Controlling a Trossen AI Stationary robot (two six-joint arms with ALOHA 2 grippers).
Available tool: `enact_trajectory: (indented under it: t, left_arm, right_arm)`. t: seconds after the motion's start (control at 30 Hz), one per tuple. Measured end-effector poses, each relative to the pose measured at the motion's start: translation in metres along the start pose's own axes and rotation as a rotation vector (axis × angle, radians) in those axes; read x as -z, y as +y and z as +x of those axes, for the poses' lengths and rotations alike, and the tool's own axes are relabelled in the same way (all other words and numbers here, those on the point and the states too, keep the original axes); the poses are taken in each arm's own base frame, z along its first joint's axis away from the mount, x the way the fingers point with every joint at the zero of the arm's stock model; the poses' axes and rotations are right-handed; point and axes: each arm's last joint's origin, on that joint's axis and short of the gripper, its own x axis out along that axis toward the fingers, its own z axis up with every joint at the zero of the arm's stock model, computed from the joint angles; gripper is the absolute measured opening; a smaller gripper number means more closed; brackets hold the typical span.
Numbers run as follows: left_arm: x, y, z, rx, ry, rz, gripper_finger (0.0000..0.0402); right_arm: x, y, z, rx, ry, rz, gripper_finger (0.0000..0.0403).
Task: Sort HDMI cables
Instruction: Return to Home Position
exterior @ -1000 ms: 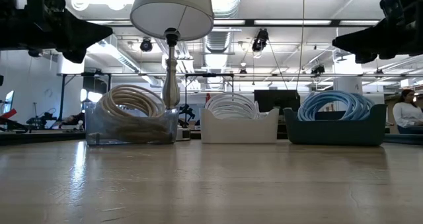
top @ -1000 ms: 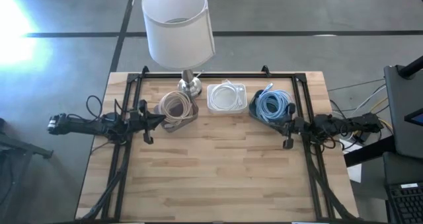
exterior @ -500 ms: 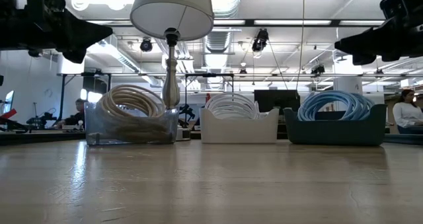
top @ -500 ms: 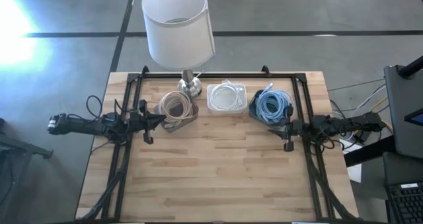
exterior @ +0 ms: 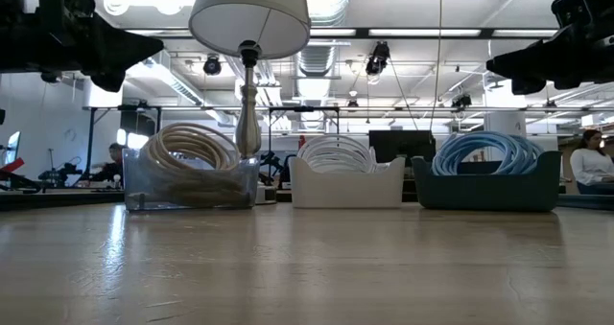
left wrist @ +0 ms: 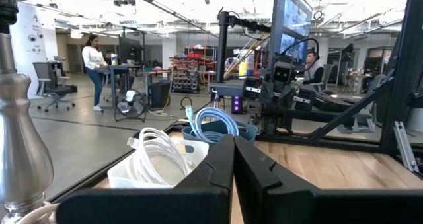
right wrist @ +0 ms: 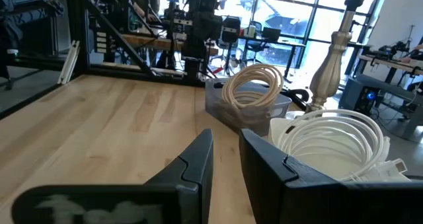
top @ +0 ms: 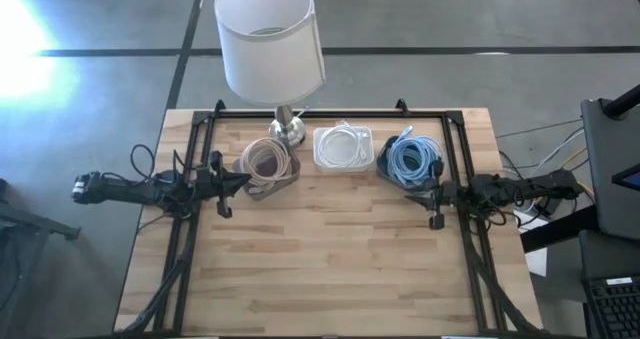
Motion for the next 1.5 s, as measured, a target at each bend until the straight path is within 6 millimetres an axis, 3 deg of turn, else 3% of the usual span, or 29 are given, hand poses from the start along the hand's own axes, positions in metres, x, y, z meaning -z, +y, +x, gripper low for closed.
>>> enact_trajectory:
  t: [0.67, 1.17, 1.5]
  left_arm:
    - [0.0, -0.0001, 0.0, 0.001, 0.0, 0.0, 0.0012]
    - [0.0, 0.0, 0.0, 0.0, 0.0, 0.0, 0.0012]
    - [0.0, 0.0, 0.0, 0.0, 0.0, 0.0, 0.0012]
  right_arm:
    - [0.0, 0.0, 0.0, -0.001, 0.0, 0.0, 0.0091]
    - [0.0, 0.0, 0.0, -0.001, 0.0, 0.0, 0.0068]
    - [0.0, 0.0, 0.0, 0.0, 0.0, 0.0, 0.0082]
